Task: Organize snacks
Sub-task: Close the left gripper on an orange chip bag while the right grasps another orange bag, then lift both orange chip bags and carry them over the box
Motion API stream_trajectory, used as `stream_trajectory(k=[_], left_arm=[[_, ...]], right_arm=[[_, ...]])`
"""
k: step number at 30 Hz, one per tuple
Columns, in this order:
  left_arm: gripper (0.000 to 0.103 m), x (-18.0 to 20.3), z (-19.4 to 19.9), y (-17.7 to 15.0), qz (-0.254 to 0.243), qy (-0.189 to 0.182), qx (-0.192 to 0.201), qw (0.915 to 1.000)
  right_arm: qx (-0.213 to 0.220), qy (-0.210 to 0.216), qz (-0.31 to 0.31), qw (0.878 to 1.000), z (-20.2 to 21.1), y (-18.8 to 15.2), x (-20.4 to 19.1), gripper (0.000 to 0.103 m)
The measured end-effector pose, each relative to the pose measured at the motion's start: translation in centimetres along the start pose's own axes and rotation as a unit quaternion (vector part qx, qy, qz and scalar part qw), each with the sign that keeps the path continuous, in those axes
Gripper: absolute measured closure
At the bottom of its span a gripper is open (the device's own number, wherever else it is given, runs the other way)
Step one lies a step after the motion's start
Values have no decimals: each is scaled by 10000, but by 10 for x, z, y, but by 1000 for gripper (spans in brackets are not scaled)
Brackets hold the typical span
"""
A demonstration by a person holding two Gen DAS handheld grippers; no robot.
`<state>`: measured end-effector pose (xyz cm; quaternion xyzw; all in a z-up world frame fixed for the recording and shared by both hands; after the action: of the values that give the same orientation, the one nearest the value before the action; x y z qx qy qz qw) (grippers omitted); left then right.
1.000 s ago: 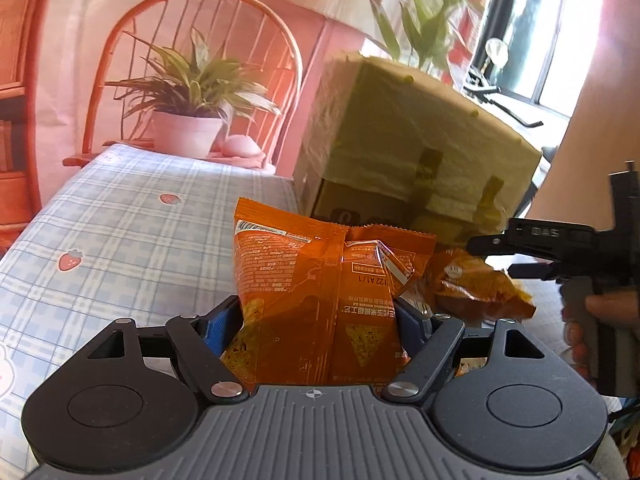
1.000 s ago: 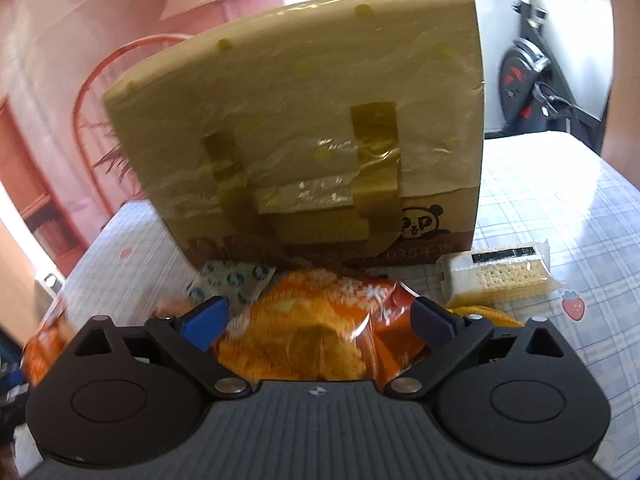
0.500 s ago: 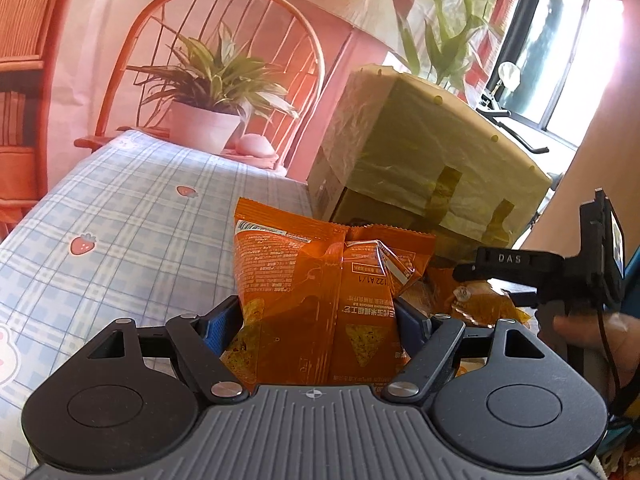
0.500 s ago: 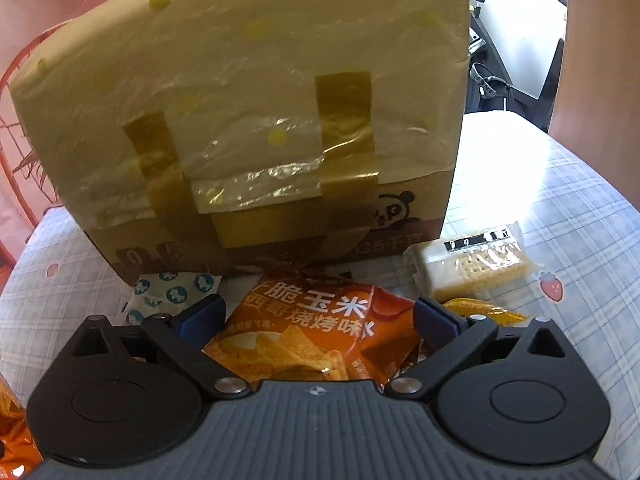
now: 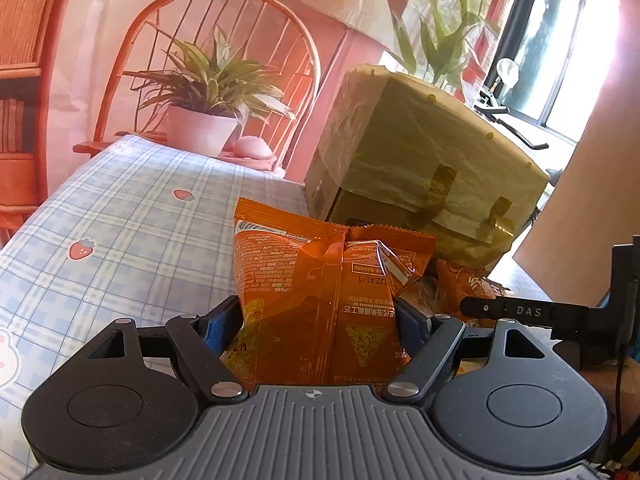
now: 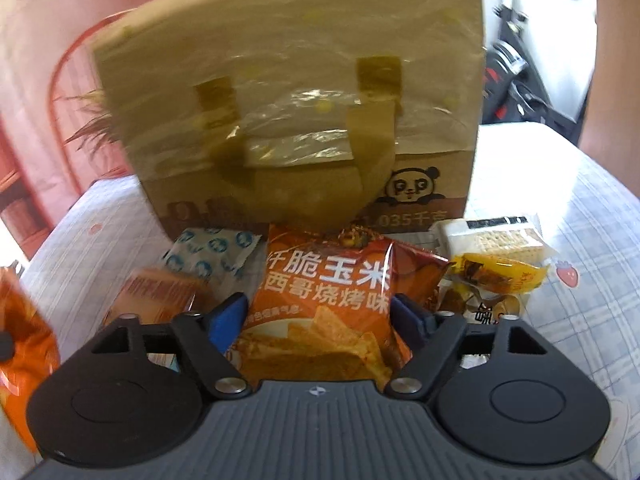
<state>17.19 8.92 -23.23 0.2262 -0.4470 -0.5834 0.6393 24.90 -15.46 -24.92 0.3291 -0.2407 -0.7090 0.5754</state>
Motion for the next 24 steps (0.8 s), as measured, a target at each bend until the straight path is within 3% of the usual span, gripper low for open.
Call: stream_trajectory(k=[10, 24], left_arm=[[22, 7, 4, 6, -178, 80, -40, 9998], [22, 23, 11, 11, -318, 255, -139, 9991]], right_arm=[[297, 481, -239, 9981, 26, -3, 4, 30], [496, 764, -397, 9950, 50, -20, 20, 31]])
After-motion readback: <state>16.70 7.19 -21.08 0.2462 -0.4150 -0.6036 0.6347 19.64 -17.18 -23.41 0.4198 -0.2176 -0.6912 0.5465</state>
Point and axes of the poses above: each gripper's, at about its wrist camera, not at the fingertips, and z roughly against the way its jaws point, x to its right, y to its top, the point moved 8 cm from there along -z, roughly the way its jaws point
